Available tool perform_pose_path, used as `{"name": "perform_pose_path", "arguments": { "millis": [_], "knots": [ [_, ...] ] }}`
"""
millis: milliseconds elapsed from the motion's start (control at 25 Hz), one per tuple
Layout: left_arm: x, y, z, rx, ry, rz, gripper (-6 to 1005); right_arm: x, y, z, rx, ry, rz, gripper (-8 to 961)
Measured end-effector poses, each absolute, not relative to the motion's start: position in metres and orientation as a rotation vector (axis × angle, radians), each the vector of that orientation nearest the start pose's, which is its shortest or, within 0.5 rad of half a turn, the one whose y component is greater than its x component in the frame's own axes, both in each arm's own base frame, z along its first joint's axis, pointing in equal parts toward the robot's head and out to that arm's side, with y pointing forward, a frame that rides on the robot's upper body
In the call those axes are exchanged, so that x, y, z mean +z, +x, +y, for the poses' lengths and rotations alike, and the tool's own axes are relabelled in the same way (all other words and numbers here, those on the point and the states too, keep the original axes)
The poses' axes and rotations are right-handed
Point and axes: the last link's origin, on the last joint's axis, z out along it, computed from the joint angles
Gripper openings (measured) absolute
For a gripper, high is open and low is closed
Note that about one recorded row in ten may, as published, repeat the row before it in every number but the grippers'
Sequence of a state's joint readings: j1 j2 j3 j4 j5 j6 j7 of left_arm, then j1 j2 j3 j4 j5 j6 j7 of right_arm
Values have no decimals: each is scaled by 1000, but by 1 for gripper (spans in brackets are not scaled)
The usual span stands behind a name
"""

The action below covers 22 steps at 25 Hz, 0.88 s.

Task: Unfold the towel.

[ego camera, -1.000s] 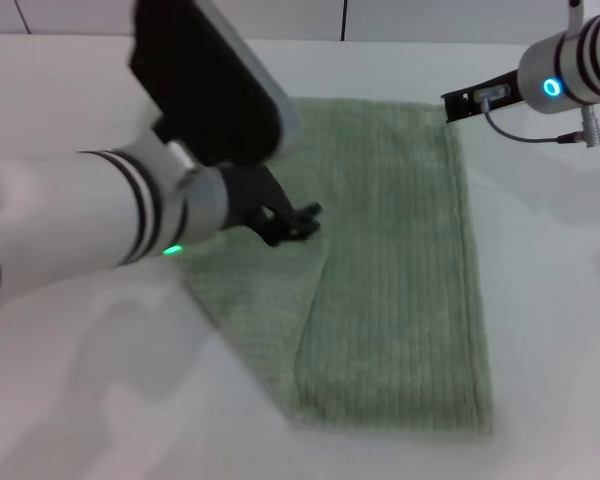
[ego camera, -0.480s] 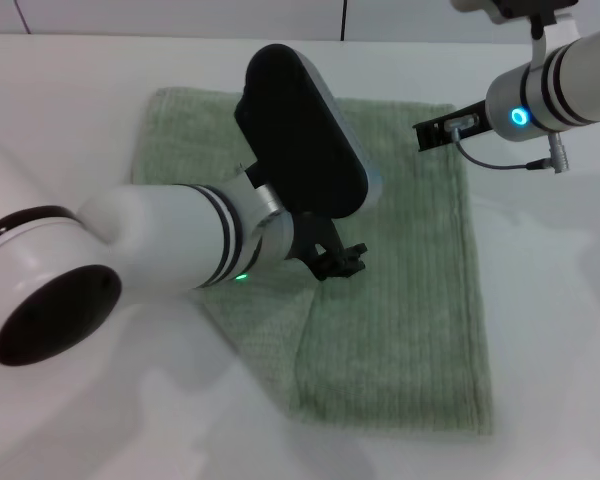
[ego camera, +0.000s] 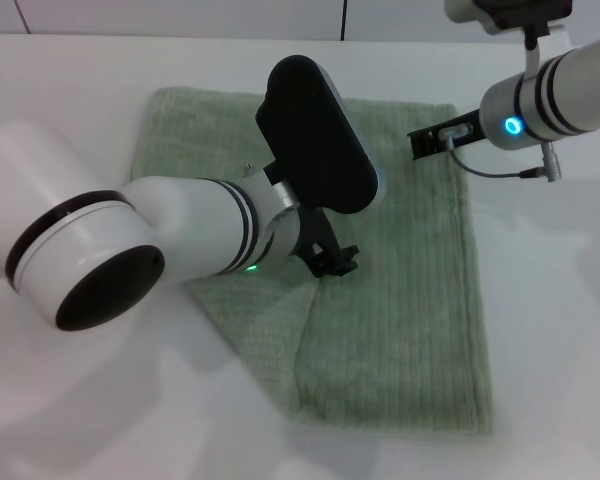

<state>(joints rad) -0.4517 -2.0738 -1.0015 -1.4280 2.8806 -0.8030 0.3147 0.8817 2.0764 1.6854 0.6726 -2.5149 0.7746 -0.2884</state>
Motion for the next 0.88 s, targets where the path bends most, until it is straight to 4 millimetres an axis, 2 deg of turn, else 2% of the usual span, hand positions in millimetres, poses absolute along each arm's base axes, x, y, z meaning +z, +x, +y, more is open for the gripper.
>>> {"name": "perform_pose_path", "arguments": {
  "millis": [240, 880],
  "knots": [
    [-114, -139, 329, 314, -2503, -177, 703, -75, 190, 441, -121, -2222, 1161, -2],
    [-117, -145, 334, 360, -2499, -186, 691, -80, 199, 440, -147, -2205, 1171, -2]
  ]
}}
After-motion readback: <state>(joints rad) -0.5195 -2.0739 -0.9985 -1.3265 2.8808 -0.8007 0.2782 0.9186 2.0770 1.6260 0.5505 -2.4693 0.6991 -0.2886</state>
